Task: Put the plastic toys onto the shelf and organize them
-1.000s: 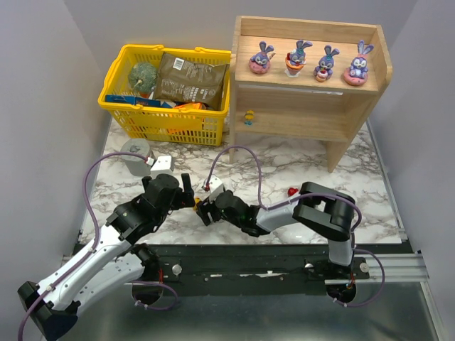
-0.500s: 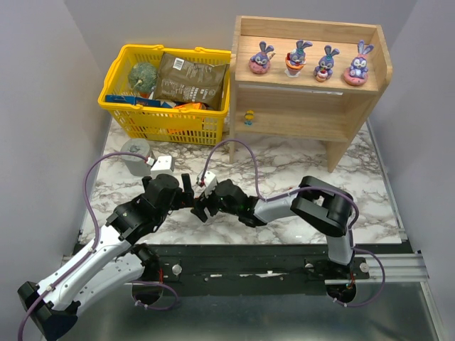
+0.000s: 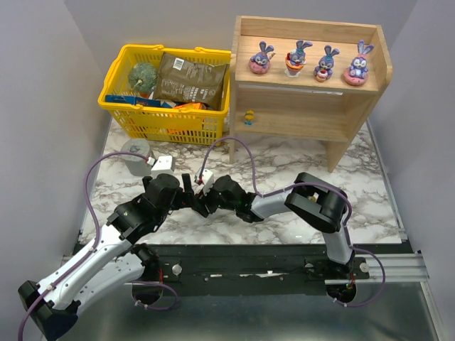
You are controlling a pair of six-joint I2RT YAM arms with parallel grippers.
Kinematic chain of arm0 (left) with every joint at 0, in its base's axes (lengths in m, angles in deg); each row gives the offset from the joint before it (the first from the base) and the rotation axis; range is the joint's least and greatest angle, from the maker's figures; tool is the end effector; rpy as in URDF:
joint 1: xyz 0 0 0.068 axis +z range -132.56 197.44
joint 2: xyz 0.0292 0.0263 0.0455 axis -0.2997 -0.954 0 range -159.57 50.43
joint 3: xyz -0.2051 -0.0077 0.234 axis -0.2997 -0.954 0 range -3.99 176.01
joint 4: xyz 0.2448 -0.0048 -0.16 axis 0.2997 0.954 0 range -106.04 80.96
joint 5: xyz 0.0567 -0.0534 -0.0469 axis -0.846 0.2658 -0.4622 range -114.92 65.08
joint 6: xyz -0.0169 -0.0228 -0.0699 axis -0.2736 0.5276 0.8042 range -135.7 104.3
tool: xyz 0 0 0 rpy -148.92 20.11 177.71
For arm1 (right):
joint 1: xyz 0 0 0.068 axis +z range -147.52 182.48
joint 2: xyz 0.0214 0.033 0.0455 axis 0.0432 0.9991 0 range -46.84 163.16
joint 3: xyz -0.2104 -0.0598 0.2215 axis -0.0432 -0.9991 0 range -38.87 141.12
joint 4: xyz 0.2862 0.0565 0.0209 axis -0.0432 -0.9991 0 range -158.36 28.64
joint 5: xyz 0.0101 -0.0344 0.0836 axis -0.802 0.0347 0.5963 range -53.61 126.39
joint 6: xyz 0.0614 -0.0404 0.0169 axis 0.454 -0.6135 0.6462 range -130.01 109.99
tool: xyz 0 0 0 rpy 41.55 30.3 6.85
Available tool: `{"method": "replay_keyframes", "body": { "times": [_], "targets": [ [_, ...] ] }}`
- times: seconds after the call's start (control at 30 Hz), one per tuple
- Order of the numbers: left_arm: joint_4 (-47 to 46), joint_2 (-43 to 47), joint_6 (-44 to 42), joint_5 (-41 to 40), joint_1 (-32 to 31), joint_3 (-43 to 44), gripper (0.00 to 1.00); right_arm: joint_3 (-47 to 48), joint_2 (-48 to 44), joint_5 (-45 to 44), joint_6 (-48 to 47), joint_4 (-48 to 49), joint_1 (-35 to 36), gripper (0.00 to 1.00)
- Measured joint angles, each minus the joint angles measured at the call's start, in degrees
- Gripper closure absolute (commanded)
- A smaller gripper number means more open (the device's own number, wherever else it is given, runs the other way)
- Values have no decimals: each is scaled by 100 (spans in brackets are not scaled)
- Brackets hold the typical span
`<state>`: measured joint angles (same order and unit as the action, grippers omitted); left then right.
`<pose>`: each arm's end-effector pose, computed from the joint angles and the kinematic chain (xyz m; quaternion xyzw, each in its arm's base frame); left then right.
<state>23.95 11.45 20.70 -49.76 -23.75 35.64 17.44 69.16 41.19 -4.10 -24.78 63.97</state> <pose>0.1402 -0.0874 0.2841 -0.0551 0.8857 -0.1103 0.4475 0.2204 0.4168 0.1228 -0.4092 0.7267 0.3346 0.4387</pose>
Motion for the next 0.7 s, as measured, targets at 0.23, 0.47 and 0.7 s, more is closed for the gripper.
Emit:
{"method": "replay_keyframes", "body": {
  "times": [0.23, 0.47, 0.7],
  "targets": [
    [4, -31, 7, -4, 0, 0, 2, 7, 46, 46, 81, 63, -4, 79],
    [4, -26, 9, -4, 0, 0, 2, -289, -282, -330, 426, -63, -7, 92],
    [4, 0, 9, -4, 0, 0, 2, -496, -1766, -1574, 957, -1019, -4, 93]
  ]
}}
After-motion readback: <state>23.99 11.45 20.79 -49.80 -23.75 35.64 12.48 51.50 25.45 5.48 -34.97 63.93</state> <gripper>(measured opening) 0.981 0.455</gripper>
